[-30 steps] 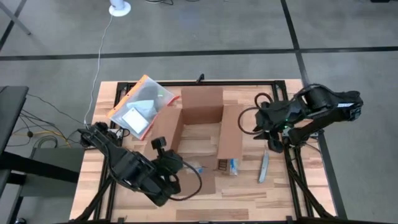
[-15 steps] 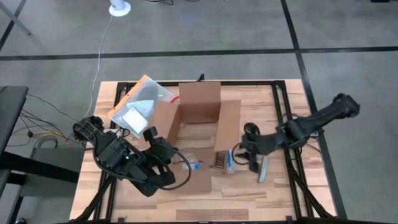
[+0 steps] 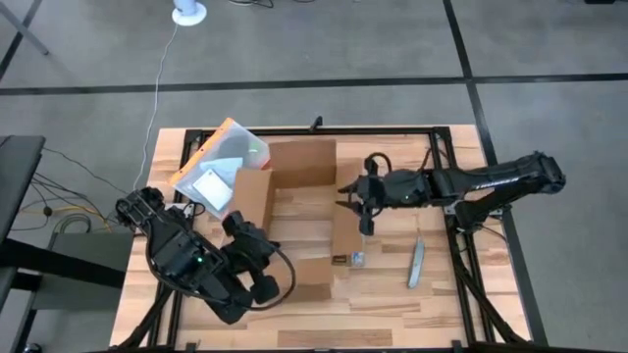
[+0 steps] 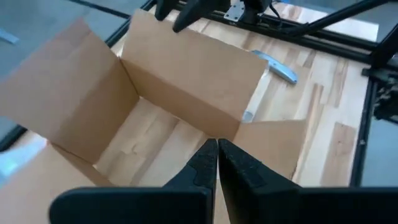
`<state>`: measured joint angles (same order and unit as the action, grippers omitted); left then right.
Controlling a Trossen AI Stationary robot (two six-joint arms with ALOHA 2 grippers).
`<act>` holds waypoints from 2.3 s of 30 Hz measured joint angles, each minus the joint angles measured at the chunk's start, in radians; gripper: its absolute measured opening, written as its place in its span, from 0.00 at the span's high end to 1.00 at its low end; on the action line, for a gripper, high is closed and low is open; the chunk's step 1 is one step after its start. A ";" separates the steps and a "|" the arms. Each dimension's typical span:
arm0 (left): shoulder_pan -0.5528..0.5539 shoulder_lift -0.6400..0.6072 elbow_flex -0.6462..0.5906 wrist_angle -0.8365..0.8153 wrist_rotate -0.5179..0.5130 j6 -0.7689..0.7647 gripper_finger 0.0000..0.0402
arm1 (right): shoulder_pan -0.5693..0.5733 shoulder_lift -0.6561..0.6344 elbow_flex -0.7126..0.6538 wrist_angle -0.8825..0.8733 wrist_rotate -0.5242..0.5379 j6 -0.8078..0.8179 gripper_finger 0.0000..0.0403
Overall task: Unpack boxes
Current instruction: Break down the box using the silver cutter until it is completely flat
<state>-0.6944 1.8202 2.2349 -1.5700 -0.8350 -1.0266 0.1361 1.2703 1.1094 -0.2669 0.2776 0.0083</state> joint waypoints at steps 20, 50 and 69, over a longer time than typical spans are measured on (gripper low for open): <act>0.378 0.011 -0.001 0.000 0.398 0.328 0.75 | 0.163 -0.222 -0.023 -0.569 -0.001 0.373 0.71; 0.627 -0.179 -0.685 0.127 0.553 -0.152 0.64 | 0.341 -0.222 -0.250 -0.598 0.038 0.647 0.71; 0.637 -0.184 -0.812 0.335 0.604 -0.133 0.64 | 0.342 -0.221 -0.250 -0.555 0.038 0.647 0.71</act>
<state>-0.0578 1.6362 1.4234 -1.2351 -0.2312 -1.1593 0.4782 1.0489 0.8593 -0.8222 0.3157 0.6548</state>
